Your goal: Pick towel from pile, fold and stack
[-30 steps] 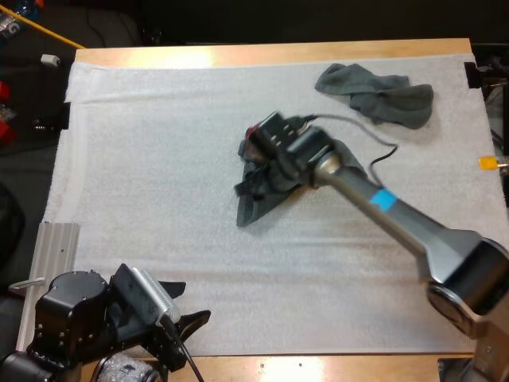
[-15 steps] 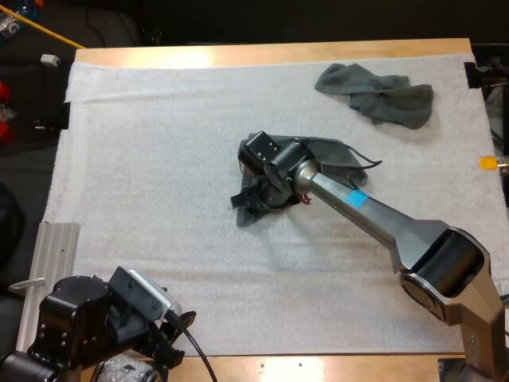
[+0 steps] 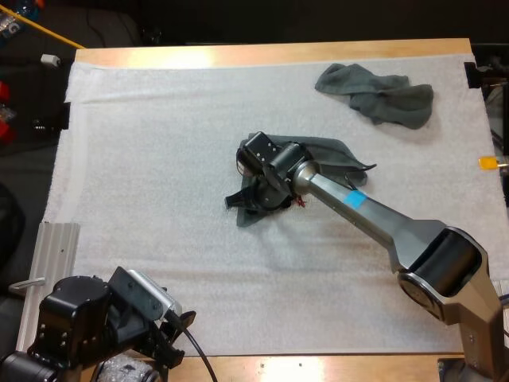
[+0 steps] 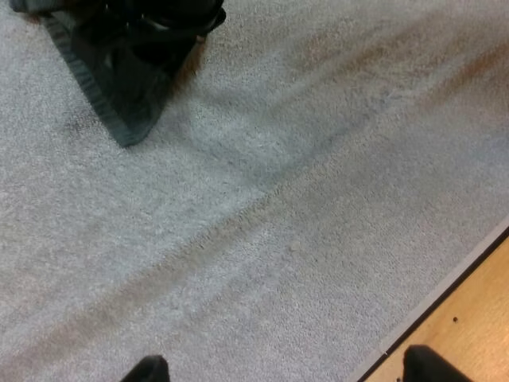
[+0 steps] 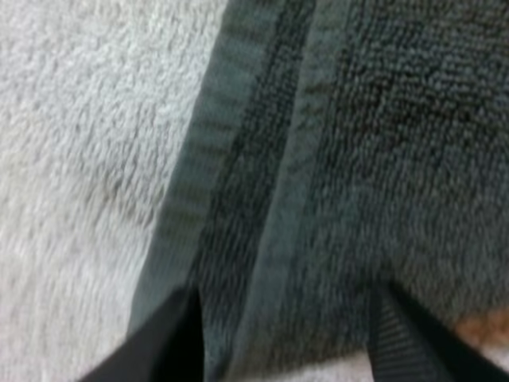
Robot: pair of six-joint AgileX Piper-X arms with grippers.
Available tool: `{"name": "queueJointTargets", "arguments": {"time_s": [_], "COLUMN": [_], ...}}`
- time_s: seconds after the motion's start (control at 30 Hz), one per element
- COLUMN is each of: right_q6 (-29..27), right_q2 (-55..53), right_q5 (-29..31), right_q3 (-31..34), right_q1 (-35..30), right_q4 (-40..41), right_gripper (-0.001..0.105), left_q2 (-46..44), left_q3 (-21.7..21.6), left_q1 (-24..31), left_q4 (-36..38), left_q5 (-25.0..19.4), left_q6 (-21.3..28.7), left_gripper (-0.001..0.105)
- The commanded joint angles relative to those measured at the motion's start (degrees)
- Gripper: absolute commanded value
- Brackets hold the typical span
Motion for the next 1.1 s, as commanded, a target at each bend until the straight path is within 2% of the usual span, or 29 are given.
{"name": "queueJointTargets", "arguments": {"time_s": [0.0, 0.17, 0.23, 0.27, 0.37, 0.4, 0.6, 0.7, 0.9, 1.07], "right_q6": [1.01, 4.01, 4.14, 4.07, 0.96, -0.91, -15.96, -20.9, -23.71, -23.58], "right_q2": [0.26, 1.67, 1.84, 1.84, 1.41, 1.15, -3.16, -6.52, -12.17, -14.24], "right_q5": [-0.57, -0.41, -0.1, 0.35, 2.36, 3.24, 11.33, 12.41, 12.34, 12.58], "right_q3": [-0.06, -0.06, -0.06, -0.06, -0.06, -0.06, -0.06, -0.06, -0.06, -0.06], "right_q1": [0.39, 0.9, 0.9, 0.9, 0.96, 1.08, 3.94, 6.29, 10.68, 10.84], "right_q4": [0.33, 0.05, 0.44, 0.94, 3.91, 5.74, 18.51, 24.2, 36.09, 36.98], "right_gripper": [0.046, 0.045, 0.042, 0.036, 0.007, 0.0, 0.0, 0.0, 0.0, 0.0], "left_q2": [0.05, 0.05, 0.05, 0.05, 0.05, 0.05, 0.05, 0.05, 0.05, 0.05], "left_q3": [-0.16, -0.16, -0.16, -0.16, -0.16, -0.16, -0.16, -0.16, -0.16, -0.16], "left_q1": [-0.28, -0.28, -0.28, -0.28, -0.28, -0.28, -0.28, -0.28, -0.28, -0.28], "left_q4": [0.21, 0.21, 0.21, 0.21, 0.21, 0.21, 0.21, 0.21, 0.21, 0.21], "left_q5": [-0.22, 0.34, 0.34, 0.34, 0.34, 0.34, 0.34, 0.34, 0.34, 0.34], "left_q6": [-0.51, -0.51, -0.51, -0.51, -0.51, -0.51, -0.39, -0.39, -0.1, 0.07], "left_gripper": [0.058, 0.058, 0.058, 0.058, 0.058, 0.058, 0.058, 0.058, 0.058, 0.058]}}
